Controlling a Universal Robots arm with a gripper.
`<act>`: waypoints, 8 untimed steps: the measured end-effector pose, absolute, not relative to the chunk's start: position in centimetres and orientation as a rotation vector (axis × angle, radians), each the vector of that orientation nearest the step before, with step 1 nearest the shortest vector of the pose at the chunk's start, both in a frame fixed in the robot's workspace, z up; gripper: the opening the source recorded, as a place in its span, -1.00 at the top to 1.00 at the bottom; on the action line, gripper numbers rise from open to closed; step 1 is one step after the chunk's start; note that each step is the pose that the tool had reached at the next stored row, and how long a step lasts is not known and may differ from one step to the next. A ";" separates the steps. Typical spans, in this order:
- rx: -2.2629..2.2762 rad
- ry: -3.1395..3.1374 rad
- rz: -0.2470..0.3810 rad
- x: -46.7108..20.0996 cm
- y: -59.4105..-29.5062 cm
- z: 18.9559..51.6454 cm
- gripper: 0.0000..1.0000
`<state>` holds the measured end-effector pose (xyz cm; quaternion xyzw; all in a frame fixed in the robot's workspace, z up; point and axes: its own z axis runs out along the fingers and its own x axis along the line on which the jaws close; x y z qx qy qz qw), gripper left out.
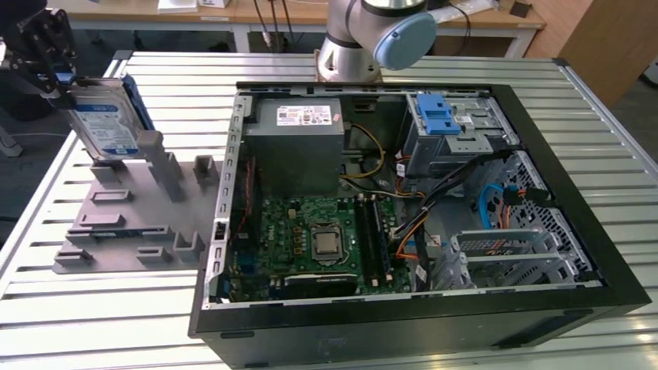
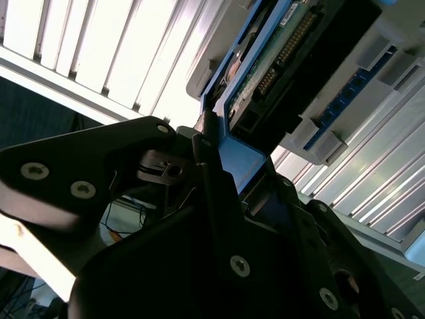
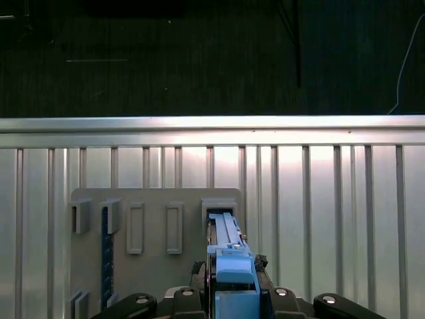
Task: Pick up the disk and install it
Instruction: 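Pick up the disk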
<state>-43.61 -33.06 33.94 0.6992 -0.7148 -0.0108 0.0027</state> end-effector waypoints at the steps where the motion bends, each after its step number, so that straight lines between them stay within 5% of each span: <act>1: 2.193 -2.242 -0.034 -43.6 -33.1 34.0 0.26; 8: 2.193 -2.242 -0.034 -43.6 -33.1 34.6 0.26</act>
